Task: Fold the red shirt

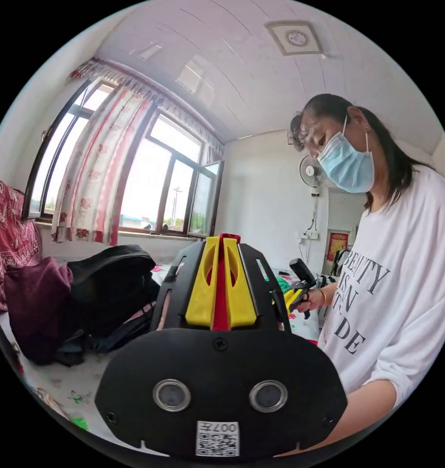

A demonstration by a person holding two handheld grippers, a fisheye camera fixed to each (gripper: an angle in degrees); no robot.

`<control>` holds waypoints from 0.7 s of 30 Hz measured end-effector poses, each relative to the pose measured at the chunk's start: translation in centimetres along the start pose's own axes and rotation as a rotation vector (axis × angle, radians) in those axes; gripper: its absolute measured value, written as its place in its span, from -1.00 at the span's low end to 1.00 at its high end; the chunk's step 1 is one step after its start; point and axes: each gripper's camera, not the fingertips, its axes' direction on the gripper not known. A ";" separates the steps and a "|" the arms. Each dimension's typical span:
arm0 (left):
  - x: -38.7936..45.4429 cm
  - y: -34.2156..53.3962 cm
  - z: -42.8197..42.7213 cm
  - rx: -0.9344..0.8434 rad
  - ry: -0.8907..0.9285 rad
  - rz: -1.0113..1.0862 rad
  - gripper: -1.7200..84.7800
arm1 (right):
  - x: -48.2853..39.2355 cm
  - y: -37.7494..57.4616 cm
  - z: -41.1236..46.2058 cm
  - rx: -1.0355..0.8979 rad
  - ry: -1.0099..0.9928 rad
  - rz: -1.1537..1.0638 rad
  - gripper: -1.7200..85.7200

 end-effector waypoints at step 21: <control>4.6 5.7 9.6 -0.319 -0.244 0.033 -0.83 | 0.1 -11.8 -5.2 0.367 0.540 0.020 -0.96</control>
